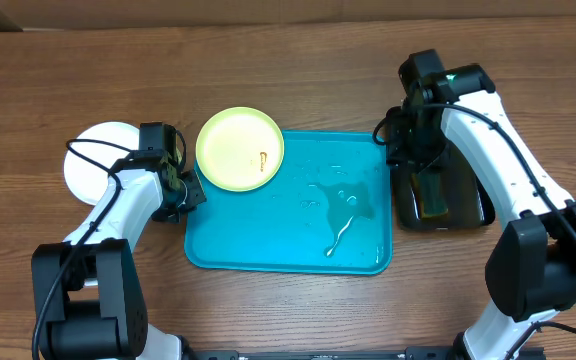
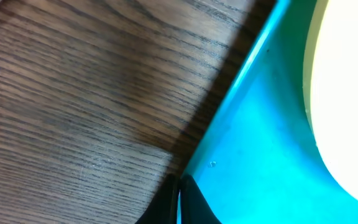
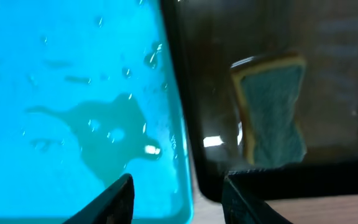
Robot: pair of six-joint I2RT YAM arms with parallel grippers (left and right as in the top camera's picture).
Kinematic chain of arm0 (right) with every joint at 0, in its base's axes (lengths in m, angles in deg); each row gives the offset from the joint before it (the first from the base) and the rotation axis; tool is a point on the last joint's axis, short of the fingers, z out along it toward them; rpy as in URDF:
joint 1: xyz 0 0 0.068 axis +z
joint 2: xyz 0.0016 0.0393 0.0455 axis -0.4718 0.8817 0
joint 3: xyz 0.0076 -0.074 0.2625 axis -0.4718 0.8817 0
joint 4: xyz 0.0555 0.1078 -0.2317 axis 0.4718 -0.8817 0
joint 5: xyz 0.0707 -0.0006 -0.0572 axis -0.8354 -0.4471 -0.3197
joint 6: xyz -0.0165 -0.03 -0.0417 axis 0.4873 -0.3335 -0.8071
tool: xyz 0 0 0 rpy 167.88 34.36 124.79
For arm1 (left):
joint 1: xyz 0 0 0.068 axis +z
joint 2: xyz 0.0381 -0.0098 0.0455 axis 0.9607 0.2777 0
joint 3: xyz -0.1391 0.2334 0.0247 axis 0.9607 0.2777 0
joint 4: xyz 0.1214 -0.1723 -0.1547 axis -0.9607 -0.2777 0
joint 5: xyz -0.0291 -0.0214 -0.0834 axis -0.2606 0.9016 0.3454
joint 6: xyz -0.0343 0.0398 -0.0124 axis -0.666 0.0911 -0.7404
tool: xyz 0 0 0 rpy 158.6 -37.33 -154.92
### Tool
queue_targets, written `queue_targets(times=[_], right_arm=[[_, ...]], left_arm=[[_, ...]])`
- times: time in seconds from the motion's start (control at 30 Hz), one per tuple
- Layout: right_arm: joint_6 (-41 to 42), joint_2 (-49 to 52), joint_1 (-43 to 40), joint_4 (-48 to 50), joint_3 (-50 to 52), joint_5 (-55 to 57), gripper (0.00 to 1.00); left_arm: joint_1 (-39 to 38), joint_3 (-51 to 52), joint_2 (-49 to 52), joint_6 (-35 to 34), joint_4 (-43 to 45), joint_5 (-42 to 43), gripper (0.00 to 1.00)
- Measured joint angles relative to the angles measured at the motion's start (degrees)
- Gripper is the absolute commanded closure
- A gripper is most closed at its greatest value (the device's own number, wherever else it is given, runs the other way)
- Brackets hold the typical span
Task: Clean dirty plates on tray and stack at the side
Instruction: 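Lower the right gripper into the black tray toward the sponge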
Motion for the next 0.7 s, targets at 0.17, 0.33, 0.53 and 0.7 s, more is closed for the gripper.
queue_targets(times=[0.17,0.33,0.53,0.7], right_arm=[[0.7,0.0,0.0,6.1,6.5,1.5,0.54],[0.7,0.0,0.0,11.1,13.5,1.6,0.56],[0.9,0.0,0.0,14.4,18.9,1.0,0.74],[0.9,0.0,0.4,14.3,19.5,-0.5,0.89]], left_arm=[[0.0,0.0,0.0,-0.7,0.0,0.0,0.96],[0.0,0.0,0.0,-1.2,0.0,0.0,0.96],[0.4,0.0,0.0,-2.1,0.1,0.5,0.96],[1.0,0.0,0.0,-2.5,0.1,1.6,0.96]])
